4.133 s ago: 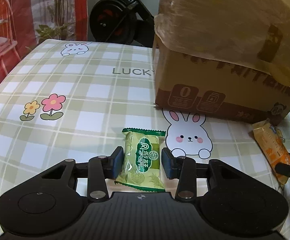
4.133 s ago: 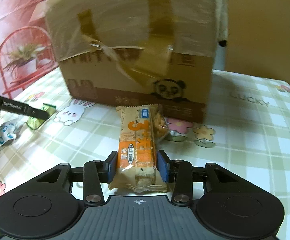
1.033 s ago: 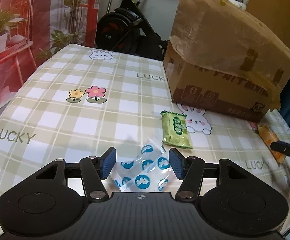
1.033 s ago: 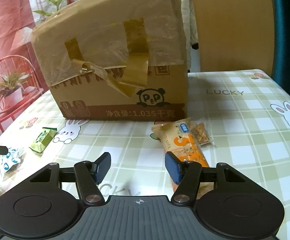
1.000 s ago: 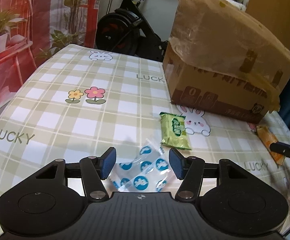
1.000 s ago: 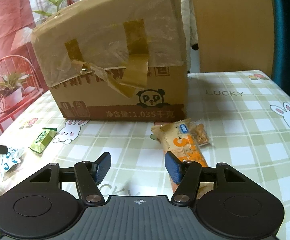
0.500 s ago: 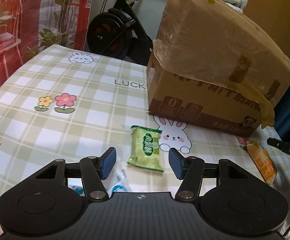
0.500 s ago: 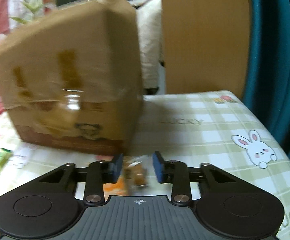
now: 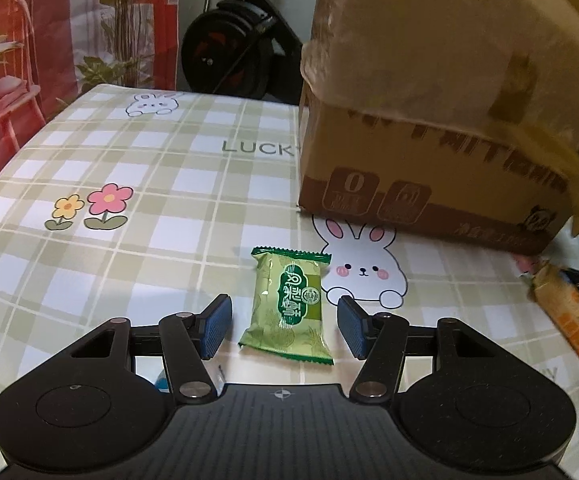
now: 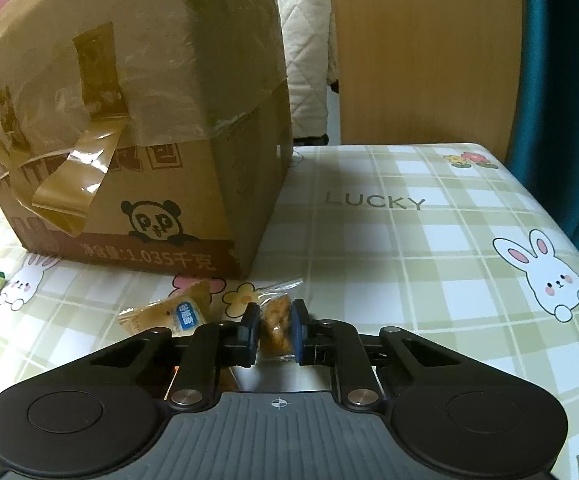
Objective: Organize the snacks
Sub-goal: 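Carry both packets over the box and open both grippers to drop them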
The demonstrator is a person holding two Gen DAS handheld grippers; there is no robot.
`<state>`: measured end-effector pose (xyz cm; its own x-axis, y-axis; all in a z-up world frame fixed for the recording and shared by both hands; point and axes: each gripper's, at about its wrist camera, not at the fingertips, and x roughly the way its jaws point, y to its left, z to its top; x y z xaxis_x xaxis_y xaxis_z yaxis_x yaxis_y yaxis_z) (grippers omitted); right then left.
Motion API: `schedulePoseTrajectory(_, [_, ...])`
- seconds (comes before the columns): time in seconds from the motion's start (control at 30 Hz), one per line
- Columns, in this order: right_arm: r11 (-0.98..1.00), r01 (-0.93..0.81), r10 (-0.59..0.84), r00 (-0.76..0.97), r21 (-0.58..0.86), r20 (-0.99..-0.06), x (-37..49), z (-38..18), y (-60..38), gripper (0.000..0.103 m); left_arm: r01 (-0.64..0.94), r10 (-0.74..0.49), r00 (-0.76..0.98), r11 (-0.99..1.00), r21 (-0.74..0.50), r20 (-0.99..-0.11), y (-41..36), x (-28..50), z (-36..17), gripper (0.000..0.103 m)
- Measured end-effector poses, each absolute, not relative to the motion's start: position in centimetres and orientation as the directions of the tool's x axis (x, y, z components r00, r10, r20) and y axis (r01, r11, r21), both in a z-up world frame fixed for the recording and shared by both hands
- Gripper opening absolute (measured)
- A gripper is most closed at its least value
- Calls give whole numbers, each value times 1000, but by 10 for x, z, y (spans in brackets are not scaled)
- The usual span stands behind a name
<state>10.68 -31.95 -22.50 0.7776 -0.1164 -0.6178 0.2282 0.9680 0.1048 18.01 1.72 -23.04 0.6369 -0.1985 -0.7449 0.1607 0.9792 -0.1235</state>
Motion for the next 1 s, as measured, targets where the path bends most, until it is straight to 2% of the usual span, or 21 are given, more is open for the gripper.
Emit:
schedulePoseTrajectory(0.2, [962, 239, -117, 793, 129, -598, 98, -223, -321, 15, 141, -127, 652, 989, -45, -747, 2, 194, -234, 61])
schedulePoseTrajectory(0.27, [963, 239, -122, 803, 127, -583, 94, -219, -321, 15, 151, -111, 662, 988, -13, -741, -3, 193, -234, 41])
schedulePoseTrajectory(0.47, [971, 213, -129, 845, 105, -520, 81, -196, -316, 15, 166, -173, 665, 983, -82, -727, -1, 185, -221, 39])
schedulePoseTrajectory(0.6, [974, 199, -132, 884, 106, -449, 72, -168, -313, 15, 202, -228, 716, 972, -117, -660, -3, 172, -188, 38])
schedulePoseTrajectory(0.77, [987, 149, -122, 936, 58, -330, 63, -121, -302, 15, 301, -313, 793, 947, -111, -523, -11, 151, -129, 38])
schedulePoseTrajectory(0.9, [991, 117, -99, 967, 67, -236, 63, -84, -298, 15, 316, -361, 818, 932, -175, -447, -12, 151, -91, 38])
schedulePoseTrajectory(1.0, [996, 77, -66, 981, 52, -184, 71, -54, -295, 15, 334, -379, 836, 925, -179, -396, -21, 162, -66, 38])
